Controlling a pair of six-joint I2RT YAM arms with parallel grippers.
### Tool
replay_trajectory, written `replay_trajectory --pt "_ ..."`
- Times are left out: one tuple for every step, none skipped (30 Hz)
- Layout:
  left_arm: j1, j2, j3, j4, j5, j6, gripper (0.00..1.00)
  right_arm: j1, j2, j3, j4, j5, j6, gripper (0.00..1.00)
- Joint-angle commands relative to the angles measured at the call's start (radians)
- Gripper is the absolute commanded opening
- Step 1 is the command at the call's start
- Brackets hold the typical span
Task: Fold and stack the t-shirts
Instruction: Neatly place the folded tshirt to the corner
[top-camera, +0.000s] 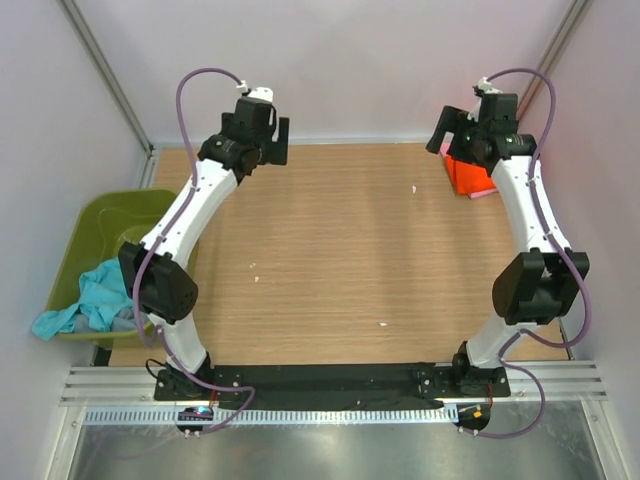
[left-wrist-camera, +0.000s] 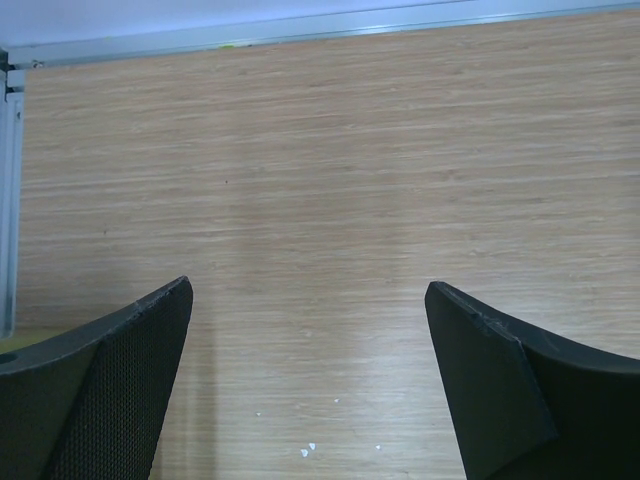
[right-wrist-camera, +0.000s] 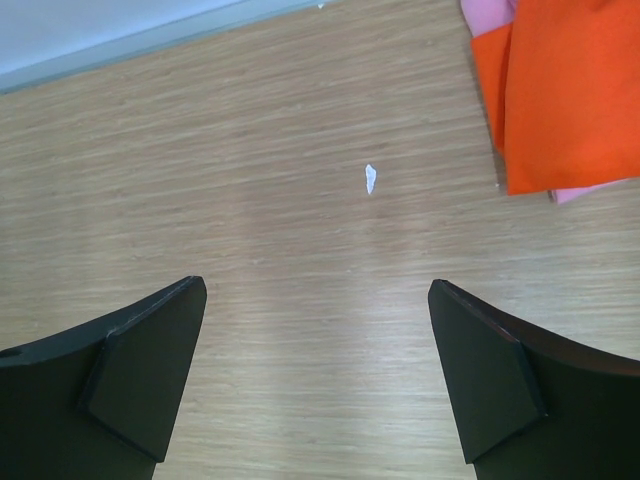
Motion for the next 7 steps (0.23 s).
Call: replay_trajectory --pt "-0.017 -0.059 0.012 0.027 0.001 -0.015 1.0 0.0 -0.058 -0.021 0.025 -0.008 -0.006 1.0" --pt "-0.02 -0.059 0.012 0.027 0.001 -0.015 0.99 0.0 -0.061 -0.023 0.027 -0.007 -0.011 1.0" --pt "-0.019 -0.059 0.013 0.028 0.001 -0.015 0.99 0.0 -0.066 -0.023 0.027 -0.007 -0.017 1.0" --pt "-0.019 -0.058 0.013 0.028 0.0 -0.015 0.99 0.0 -0.067 -0.023 0.027 -0.005 -0.023 1.0" --pt "-0.02 -0.056 0.012 0.028 -0.002 -0.015 0.99 0.0 -0.07 -0.023 0.024 -0.002 -0.023 1.0" --pt "-0.022 -0.056 0.013 0.027 -0.002 -0.015 1.0 0.0 -0.072 -0.024 0.022 -0.001 -0.022 1.0" --pt "-0.025 -0.056 0.012 0.027 -0.002 -0.016 1.0 0.0 -0.076 -0.029 0.021 0.001 -0.02 1.0"
